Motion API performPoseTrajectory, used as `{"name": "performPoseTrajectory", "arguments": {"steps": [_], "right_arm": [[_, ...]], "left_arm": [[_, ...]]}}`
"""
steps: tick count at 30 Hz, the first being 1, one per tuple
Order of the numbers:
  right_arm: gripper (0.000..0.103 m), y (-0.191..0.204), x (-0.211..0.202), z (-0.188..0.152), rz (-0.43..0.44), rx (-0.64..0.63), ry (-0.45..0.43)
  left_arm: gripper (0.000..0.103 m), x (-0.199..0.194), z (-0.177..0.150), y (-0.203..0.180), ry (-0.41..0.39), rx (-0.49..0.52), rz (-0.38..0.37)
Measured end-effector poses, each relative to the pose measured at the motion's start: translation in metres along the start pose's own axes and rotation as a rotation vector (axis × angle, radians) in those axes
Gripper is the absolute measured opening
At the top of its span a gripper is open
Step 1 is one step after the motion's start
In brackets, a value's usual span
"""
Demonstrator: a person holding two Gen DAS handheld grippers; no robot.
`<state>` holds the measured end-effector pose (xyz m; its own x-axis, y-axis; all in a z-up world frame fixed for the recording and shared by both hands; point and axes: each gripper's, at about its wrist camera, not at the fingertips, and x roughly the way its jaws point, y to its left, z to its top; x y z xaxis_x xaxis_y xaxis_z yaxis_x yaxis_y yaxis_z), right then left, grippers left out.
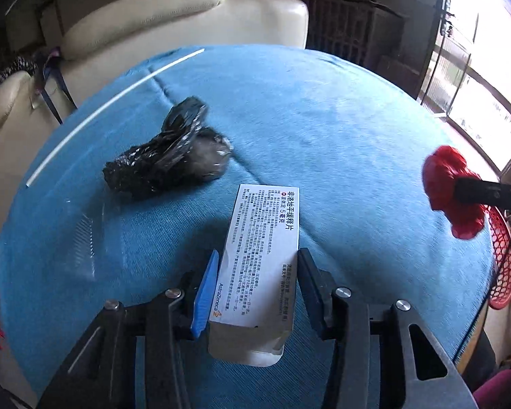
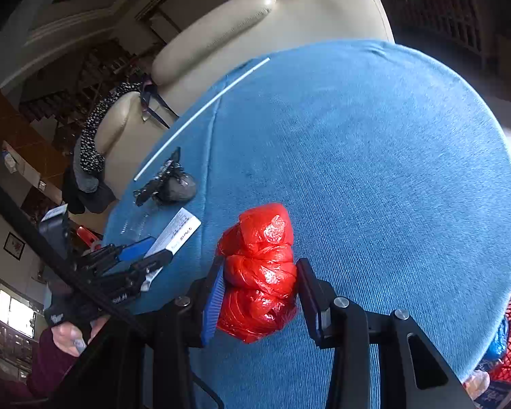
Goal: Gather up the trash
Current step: 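Carry the white box and red bag over the red wastebasket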
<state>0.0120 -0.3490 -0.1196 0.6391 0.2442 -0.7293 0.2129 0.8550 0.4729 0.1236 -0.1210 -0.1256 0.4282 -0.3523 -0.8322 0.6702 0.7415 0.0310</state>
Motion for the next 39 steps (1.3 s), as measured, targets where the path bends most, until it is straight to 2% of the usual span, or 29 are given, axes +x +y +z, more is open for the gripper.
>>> {"name": "performPoseTrajectory", "arguments": {"steps": [5,16,29,39], "right_arm": [[0.044,0.0,-0.02,-0.009,0.011,-0.002,-0.028],[0.044,-0.005,-0.067,-0.034,0.015,0.0,-0.083],[0.044,-0.018,-0.112,-0.056,0.003,0.03,-0.154],[0.044,-0.033,-0.138,-0.065,0.004,0.052,-0.198]], "left_arm": [[0.048,-0.027,-0.013,-0.018,-0.02,-0.013,-0.009],[0.048,-0.072,-0.016,-0.043,-0.067,-0.06,-0.014],[0.048,-0.109,-0.001,-0.08,-0.143,0.003,-0.023],[0.048,-0.121,0.007,-0.111,-0.164,0.061,-0.049]]}}
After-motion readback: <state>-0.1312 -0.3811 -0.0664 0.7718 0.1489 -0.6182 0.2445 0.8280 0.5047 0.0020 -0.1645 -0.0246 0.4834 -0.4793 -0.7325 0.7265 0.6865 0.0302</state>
